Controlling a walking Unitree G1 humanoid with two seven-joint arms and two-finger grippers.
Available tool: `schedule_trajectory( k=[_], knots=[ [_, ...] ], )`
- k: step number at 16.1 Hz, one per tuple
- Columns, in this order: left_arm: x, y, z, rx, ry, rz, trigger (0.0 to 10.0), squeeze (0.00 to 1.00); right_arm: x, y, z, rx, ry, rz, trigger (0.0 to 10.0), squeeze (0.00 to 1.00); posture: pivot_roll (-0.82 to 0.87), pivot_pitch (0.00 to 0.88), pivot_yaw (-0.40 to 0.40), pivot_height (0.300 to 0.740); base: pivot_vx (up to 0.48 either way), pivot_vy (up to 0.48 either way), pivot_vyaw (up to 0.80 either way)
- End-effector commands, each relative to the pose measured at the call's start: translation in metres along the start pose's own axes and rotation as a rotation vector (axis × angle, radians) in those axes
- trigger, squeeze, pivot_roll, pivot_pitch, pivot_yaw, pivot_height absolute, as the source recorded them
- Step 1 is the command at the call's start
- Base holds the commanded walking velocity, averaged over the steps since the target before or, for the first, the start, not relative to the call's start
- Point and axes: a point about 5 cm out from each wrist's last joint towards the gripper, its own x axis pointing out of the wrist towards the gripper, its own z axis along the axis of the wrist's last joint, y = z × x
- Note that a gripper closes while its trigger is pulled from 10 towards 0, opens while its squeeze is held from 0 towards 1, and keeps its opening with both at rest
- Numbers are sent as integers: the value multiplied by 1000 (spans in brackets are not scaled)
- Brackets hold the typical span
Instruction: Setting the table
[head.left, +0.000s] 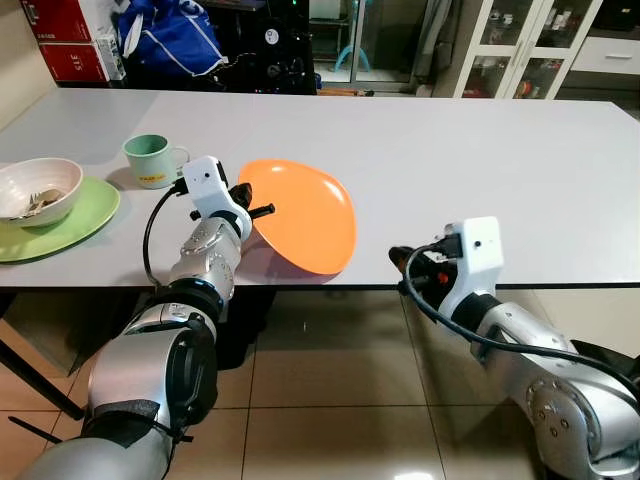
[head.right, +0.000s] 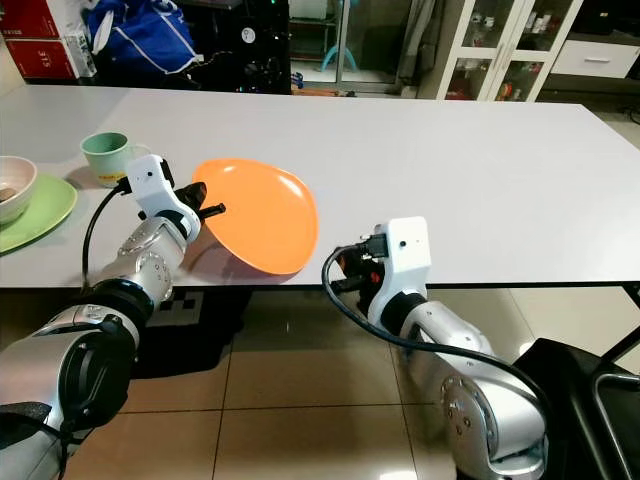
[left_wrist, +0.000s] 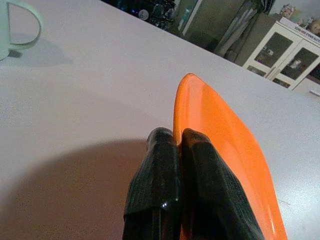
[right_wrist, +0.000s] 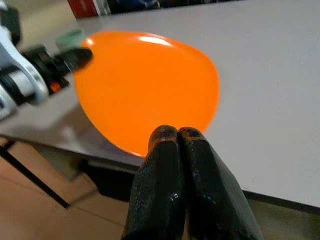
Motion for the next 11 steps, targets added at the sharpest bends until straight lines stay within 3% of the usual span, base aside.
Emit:
schedule_trajectory(
  k=[1, 2, 5, 11],
  knots=[
    [-6, 11, -27, 112, 126, 23, 10000, 0, -2, 4, 5, 9, -18, 13, 10000, 0, -178, 47, -11, 740, 0, 0, 0],
    [-6, 14, -26, 124, 123, 31, 10000, 0, -1, 7, 6, 14, -23, 31, 10000, 0, -180, 57, -10, 740, 0, 0, 0],
    [-5, 17, -19, 149, 109, 41, 10000, 1000, -3, 9, 11, 33, -48, 23, 10000, 0, -188, 77, -8, 740, 0, 0, 0],
    [-3, 17, -9, 163, 86, 44, 10000, 1000, -4, 7, 13, 44, -57, -3, 10000, 0, -193, 77, -10, 740, 0, 0, 0]
  ],
)
